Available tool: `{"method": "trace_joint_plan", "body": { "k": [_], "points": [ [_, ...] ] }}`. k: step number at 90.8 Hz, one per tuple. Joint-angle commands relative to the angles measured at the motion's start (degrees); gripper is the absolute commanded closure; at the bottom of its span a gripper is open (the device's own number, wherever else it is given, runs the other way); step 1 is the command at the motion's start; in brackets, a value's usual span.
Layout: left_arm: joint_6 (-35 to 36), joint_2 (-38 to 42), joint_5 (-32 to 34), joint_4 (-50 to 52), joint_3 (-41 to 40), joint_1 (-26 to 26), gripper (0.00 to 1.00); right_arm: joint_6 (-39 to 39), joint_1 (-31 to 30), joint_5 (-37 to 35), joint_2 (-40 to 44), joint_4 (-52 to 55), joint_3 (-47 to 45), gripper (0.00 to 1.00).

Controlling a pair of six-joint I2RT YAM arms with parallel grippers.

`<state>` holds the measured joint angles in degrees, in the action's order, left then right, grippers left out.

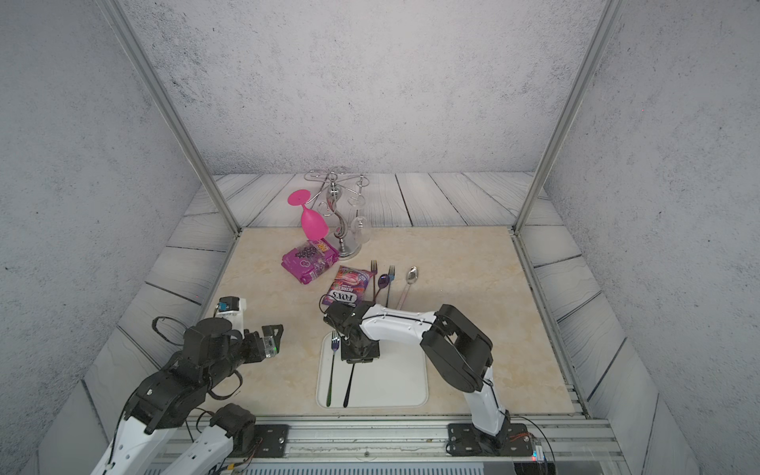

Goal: Set the spoon and fork side by side
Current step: Adjust the spoon on the tray.

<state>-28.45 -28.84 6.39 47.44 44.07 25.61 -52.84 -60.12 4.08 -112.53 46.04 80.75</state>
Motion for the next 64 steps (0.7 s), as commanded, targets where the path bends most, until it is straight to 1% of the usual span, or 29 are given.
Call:
{"method": "trace_joint_plan", "body": {
  "k": [1,11,25,36,50,64],
  "points": [
    [0.6,-0.1,0.5,-0.2,-0.1,-0.2,0.0,6.2,-0.8,-2.5,3.2,5.0,1.5,0.71],
    [0.6,-0.4,0.3,-0.3,0.0,-0.2,0.0,7.7,-1.2,-1.6,3.3,5.7,1.4,0.71],
    [0.6,-0.7,0.2,-0.3,0.0,-0.2,0.0,4.8,-1.1,1.2,1.1,1.8,0.7,0.71],
    [0.5,-0.7,0.1,-0.2,0.0,-0.2,0.01,2.5,-0.9,0.7,-1.2,-0.5,1.3,0.72],
    [0.6,-0.9,-0.1,-0.2,0.0,-0.2,0.0,2.0,-0.4,0.1,-3.5,-0.3,3.1,0.73],
    [0.6,-0.5,0.0,-0.4,-0.1,-0.2,0.0,1.9,0.2,0.6,-4.7,-0.6,2.9,0.74]
  ]
}}
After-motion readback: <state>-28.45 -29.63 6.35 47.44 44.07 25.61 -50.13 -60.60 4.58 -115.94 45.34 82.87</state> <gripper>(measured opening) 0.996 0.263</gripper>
